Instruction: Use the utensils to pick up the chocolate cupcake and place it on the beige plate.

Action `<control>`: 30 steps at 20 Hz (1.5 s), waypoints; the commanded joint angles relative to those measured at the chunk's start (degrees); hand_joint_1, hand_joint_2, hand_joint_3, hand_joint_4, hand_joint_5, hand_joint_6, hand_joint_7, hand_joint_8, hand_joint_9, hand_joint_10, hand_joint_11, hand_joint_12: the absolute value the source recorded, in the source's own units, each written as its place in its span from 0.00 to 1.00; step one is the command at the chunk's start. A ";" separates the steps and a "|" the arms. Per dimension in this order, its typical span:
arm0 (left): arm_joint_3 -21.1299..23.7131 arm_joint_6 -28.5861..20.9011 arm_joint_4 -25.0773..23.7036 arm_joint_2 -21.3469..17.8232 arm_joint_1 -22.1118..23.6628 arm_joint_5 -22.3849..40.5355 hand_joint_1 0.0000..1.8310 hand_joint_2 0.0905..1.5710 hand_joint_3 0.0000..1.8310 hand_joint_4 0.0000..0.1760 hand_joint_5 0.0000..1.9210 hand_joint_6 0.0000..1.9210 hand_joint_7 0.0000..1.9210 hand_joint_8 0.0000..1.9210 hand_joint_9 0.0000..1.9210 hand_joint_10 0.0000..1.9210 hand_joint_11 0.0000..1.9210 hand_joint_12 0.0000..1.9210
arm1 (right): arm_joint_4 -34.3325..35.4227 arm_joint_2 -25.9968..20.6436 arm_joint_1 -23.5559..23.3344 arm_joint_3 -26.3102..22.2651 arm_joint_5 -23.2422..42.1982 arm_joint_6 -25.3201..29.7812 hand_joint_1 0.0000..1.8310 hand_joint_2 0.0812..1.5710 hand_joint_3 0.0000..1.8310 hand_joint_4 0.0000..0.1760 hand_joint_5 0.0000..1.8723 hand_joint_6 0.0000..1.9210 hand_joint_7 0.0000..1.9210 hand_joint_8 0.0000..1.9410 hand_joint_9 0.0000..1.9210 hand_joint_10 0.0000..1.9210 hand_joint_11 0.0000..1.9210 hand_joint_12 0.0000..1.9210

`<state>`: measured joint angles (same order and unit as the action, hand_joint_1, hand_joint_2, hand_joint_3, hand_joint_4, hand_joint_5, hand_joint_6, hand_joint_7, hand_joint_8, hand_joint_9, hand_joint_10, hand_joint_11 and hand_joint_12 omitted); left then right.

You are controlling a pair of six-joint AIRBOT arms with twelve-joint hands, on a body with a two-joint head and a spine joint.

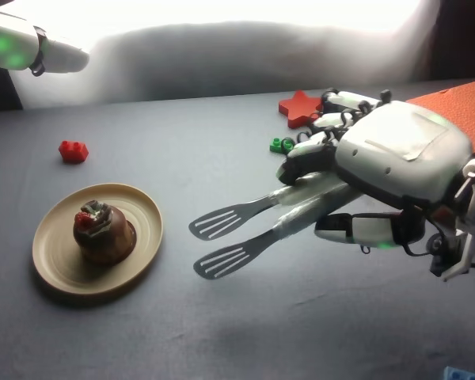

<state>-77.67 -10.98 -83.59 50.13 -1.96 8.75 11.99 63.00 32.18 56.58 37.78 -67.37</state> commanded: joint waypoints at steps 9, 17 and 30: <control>-0.08 0.06 0.53 -0.66 0.86 0.29 0.07 0.71 0.00 0.00 0.03 0.00 0.02 0.00 0.02 0.00 0.00 0.07 | -1.53 0.52 2.18 0.05 8.74 -0.65 0.54 0.82 0.00 0.00 0.34 0.78 0.36 0.16 0.20 0.49 0.05 0.78; -0.09 0.06 0.54 -0.67 0.86 0.29 0.08 0.71 0.00 0.00 0.03 0.00 0.02 0.00 0.01 0.00 0.00 0.06 | -3.08 0.68 3.02 0.05 9.11 -0.79 0.36 0.68 0.00 0.00 0.25 0.00 0.22 0.00 0.17 0.09 0.00 0.53; -0.06 0.05 0.57 -0.77 0.74 0.40 0.06 0.71 0.00 0.00 0.02 0.00 0.01 0.00 0.01 0.00 0.00 0.03 | -15.54 -8.18 -3.30 -4.68 -3.47 0.35 0.16 0.60 0.00 0.00 0.01 0.00 0.01 0.00 0.01 0.00 0.00 0.19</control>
<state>-77.67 -10.98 -83.59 50.13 -1.96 8.78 -4.21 54.35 29.30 51.72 29.10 -66.76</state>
